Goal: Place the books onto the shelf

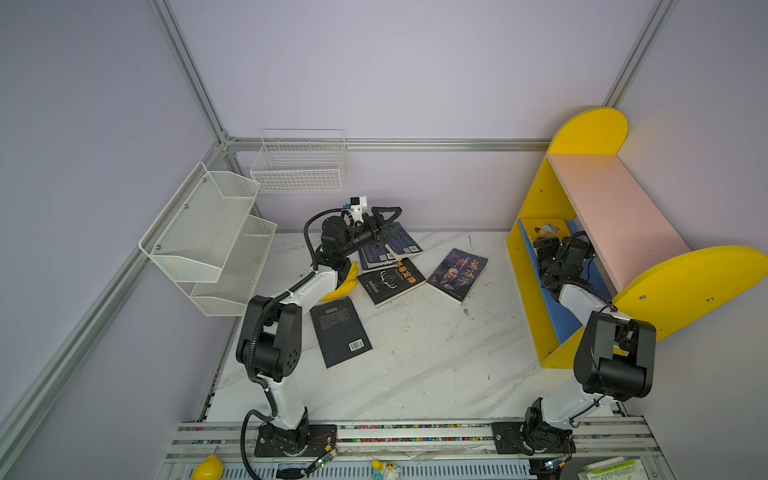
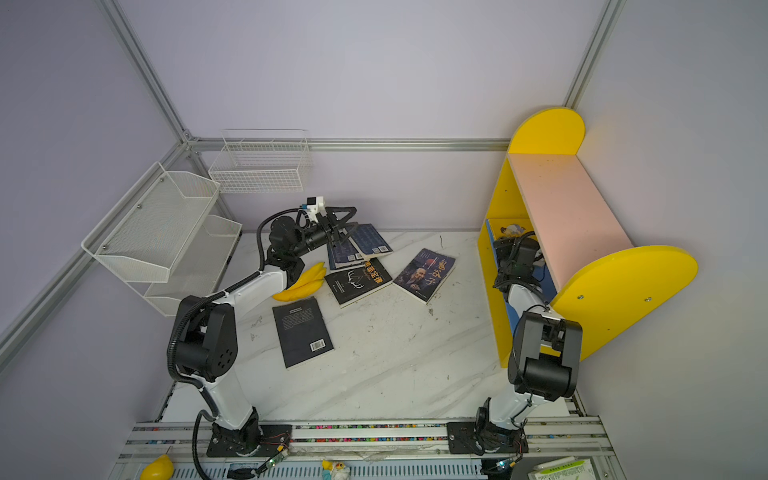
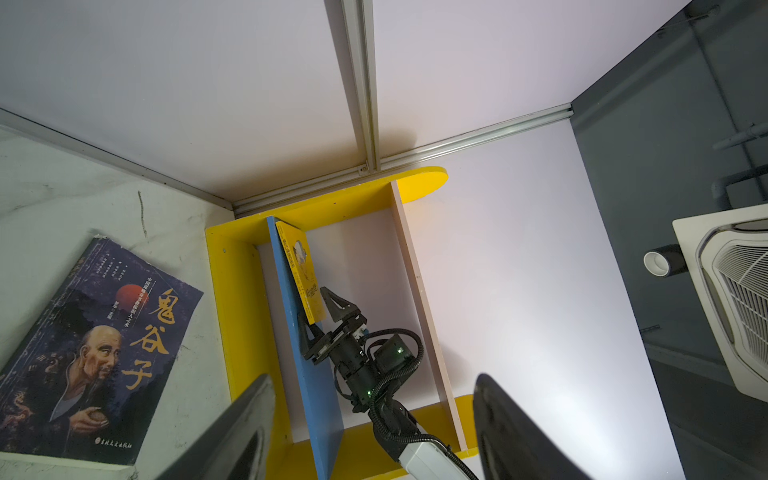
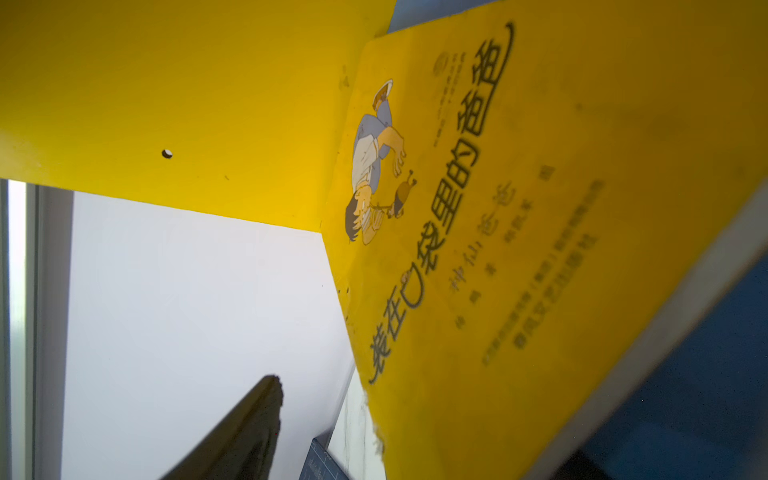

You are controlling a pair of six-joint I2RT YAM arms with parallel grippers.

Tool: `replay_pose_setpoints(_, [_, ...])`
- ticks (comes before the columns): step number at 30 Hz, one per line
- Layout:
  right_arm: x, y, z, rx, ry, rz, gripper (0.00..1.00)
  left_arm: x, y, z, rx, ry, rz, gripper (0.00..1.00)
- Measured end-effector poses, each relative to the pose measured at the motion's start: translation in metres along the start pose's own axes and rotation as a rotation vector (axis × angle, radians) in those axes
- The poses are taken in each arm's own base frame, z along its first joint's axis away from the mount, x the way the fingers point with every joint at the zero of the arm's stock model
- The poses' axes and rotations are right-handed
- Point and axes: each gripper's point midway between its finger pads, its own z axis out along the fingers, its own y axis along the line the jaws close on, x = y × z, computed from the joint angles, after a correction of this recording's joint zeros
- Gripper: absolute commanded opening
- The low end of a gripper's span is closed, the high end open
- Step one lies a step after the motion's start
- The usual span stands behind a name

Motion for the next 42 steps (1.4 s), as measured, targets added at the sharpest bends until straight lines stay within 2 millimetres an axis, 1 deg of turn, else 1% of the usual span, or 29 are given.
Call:
replay_pose_setpoints(5, [-0.009,-0.008,-0.006,0.130,-0.016,-0.017,0.83,-0.001,0.005,0.002,0.004,0.000,-0.013,0.76])
replay_pose_setpoints(7, [-0.008,-0.013,-0.008,0.163,-0.008,-0.025,0.83,-0.001,0.010,0.003,0.003,0.000,-0.022,0.76])
replay_pose_setpoints(12, [-0.004,-0.014,-0.011,0.188,0.008,-0.042,0.83,-0.002,0.025,0.006,-0.007,0.000,-0.051,0.76])
replay_pose_setpoints(14, [-0.002,-0.015,-0.012,0.199,0.012,-0.048,0.82,-0.002,0.028,0.006,-0.008,0.000,-0.059,0.76])
replay_pose_setpoints(22, [0.003,-0.015,-0.016,0.215,0.036,-0.081,0.79,-0.003,0.024,0.007,0.019,-0.001,-0.065,0.76])
replay_pose_setpoints(26, [0.005,-0.015,-0.015,0.212,0.046,-0.090,0.79,-0.003,0.029,0.008,0.024,-0.002,-0.081,0.76])
replay_pose_setpoints(29, [0.005,-0.014,-0.013,0.211,0.050,-0.095,0.78,-0.004,0.034,0.009,0.018,-0.001,-0.091,0.76])
replay_pose_setpoints(34, [0.010,-0.010,-0.007,0.197,0.066,-0.103,0.77,-0.007,0.033,0.007,0.021,-0.007,-0.090,0.76])
replay_pose_setpoints(37, [0.017,-0.004,-0.003,0.194,0.077,-0.115,0.77,-0.010,0.033,0.004,0.020,-0.013,-0.089,0.76])
replay_pose_setpoints(42, [0.020,-0.004,-0.004,0.201,0.076,-0.119,0.77,-0.014,0.034,0.002,0.019,-0.017,-0.087,0.77])
